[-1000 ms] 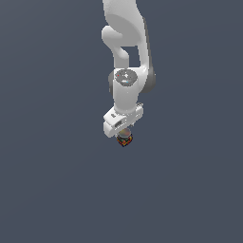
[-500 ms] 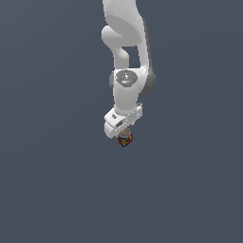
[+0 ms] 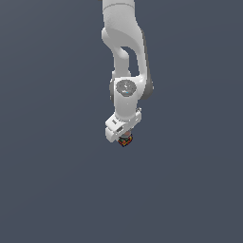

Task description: Pick up the object and move it to a goal position.

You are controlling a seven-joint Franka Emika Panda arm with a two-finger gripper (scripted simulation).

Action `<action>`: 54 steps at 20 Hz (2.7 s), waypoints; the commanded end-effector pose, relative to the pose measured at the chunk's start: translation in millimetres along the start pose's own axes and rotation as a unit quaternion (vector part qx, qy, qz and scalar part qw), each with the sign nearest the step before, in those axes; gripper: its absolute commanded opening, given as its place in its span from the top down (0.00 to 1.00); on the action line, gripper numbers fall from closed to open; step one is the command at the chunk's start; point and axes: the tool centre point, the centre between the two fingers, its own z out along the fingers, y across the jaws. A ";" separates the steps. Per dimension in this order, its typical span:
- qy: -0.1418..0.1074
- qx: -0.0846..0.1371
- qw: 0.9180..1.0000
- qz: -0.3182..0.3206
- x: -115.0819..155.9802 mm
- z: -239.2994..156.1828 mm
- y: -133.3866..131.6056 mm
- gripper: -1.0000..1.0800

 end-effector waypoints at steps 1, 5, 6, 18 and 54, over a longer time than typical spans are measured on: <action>0.000 0.000 1.000 0.000 0.1 8.4 0.3 0.04; 0.000 0.000 1.000 -0.001 0.6 12.6 0.6 0.04; 0.000 0.000 1.000 -0.001 0.6 12.6 0.6 1.00; 0.000 -0.001 1.000 0.000 0.5 10.9 2.5 1.00; 0.001 0.000 1.000 0.000 49.0 -101.6 168.0 1.00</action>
